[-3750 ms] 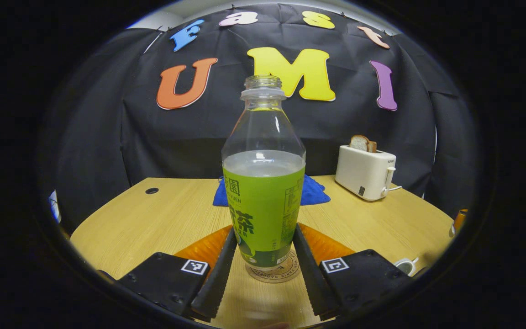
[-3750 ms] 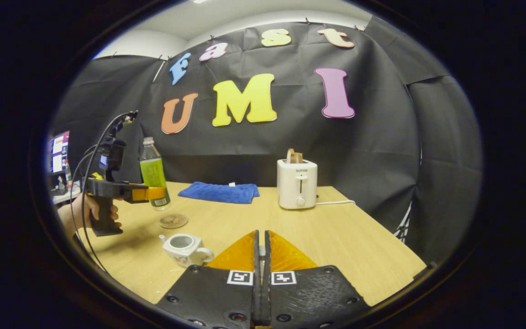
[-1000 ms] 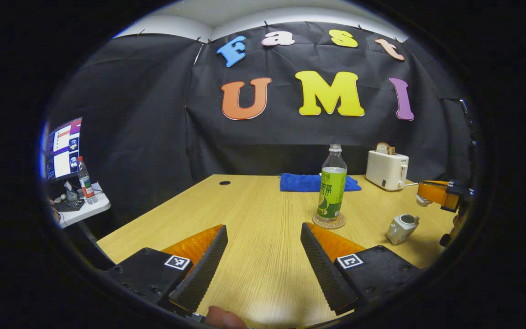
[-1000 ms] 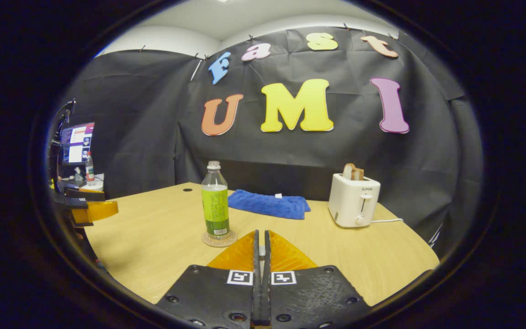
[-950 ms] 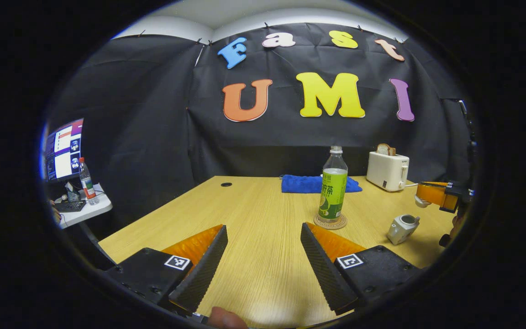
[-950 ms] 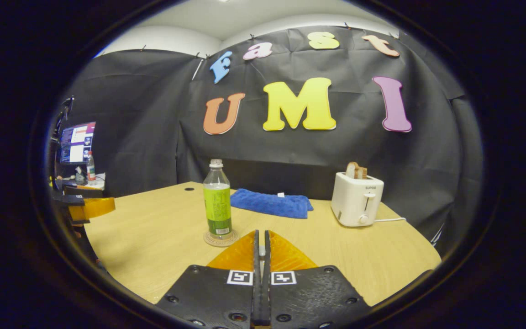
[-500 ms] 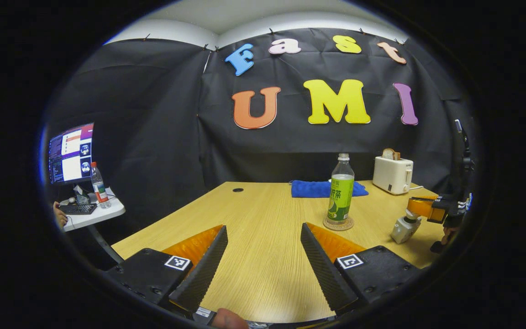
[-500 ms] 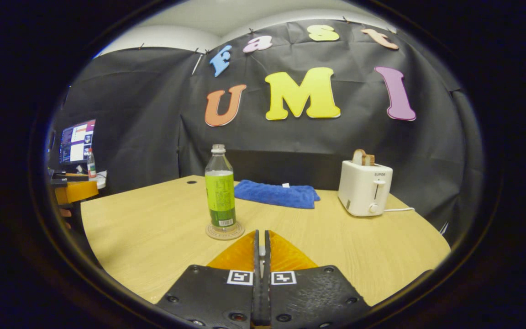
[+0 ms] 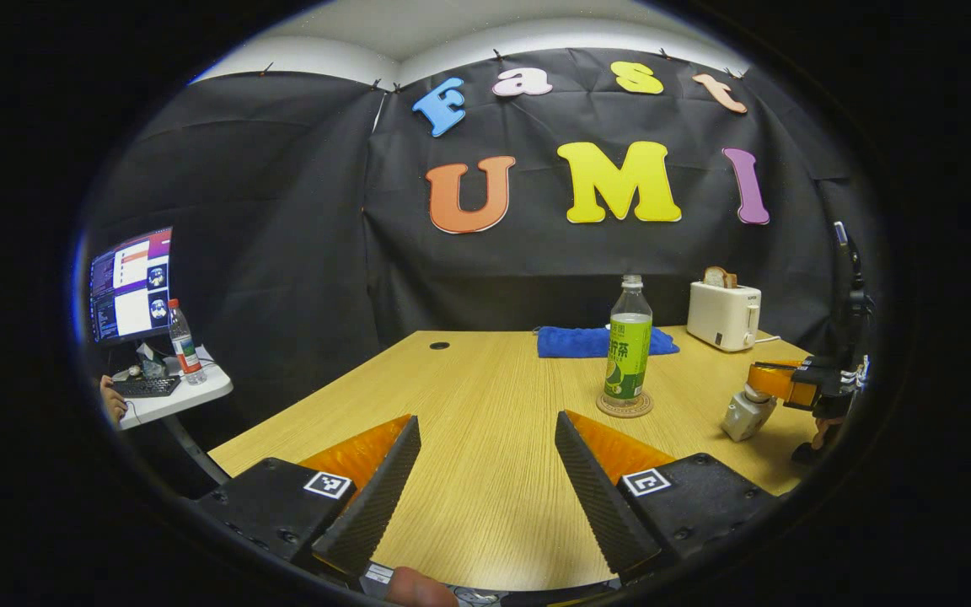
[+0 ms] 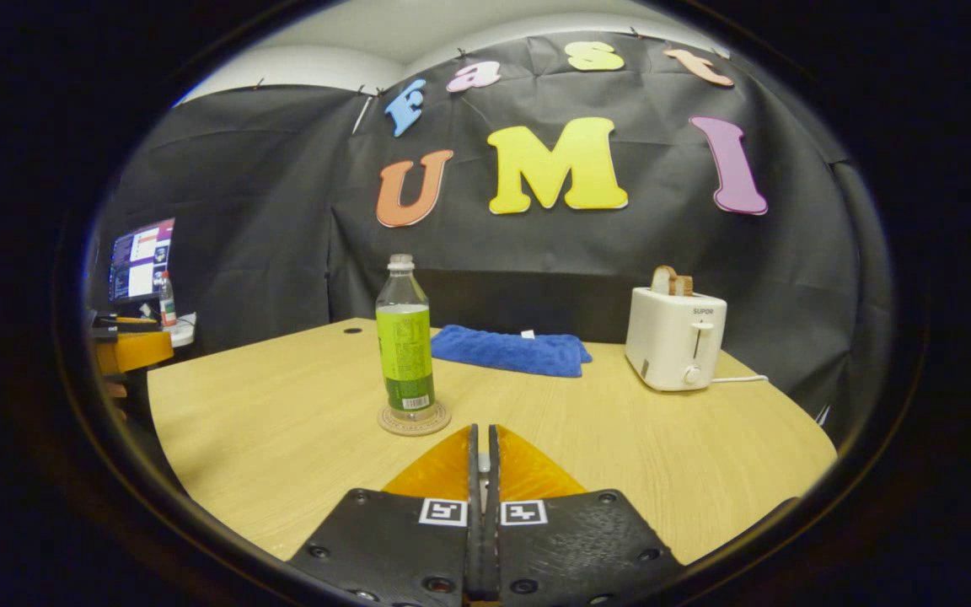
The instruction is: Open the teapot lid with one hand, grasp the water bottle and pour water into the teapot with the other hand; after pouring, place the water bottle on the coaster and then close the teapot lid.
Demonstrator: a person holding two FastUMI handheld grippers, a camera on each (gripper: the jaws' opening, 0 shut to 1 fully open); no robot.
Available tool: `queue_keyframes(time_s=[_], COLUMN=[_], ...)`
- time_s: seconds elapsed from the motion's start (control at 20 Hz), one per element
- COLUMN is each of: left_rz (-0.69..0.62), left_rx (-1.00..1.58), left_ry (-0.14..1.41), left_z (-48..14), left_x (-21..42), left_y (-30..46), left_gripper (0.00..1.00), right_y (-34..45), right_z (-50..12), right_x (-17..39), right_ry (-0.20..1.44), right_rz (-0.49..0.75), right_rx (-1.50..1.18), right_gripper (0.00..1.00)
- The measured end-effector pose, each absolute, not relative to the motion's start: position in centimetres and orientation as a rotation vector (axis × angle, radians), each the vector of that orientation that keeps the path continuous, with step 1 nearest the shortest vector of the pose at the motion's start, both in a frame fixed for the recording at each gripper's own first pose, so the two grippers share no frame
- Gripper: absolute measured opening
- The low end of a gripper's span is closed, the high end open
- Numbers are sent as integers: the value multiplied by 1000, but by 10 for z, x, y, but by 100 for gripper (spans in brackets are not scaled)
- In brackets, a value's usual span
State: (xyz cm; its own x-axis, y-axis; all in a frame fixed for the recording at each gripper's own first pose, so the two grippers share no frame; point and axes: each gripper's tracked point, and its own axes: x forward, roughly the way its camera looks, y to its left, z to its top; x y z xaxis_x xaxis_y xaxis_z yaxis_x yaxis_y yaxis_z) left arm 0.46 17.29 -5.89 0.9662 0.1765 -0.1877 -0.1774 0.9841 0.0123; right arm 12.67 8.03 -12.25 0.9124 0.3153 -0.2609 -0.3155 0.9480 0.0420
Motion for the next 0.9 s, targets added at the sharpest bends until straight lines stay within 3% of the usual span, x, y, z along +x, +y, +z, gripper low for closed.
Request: queue_keyframes(time_s=[0.5,0.55,0.75,0.8,0.85,0.9], left_rz=[172,173,161,154,143,131], left_rx=[0,0,-21,-25,-28,-32], left_ry=[186,184,181,175,163,152], left_z=[-56,-55,-54,-51,-47,-43], left_x=[5,5,4,5,8,10], left_y=[168,167,155,150,144,137], left_gripper=[100,100,100,100,100,100], right_y=[79,79,70,66,60,53], right_z=[-127,-123,-96,-87,-76,-66], right_x=[126,125,121,121,117,114], right_ry=[277,272,210,184,158,132], right_rz=[314,312,297,284,269,251], right_rx=[17,24,38,40,46,54], right_gripper=[0,6,7,14,33,44])
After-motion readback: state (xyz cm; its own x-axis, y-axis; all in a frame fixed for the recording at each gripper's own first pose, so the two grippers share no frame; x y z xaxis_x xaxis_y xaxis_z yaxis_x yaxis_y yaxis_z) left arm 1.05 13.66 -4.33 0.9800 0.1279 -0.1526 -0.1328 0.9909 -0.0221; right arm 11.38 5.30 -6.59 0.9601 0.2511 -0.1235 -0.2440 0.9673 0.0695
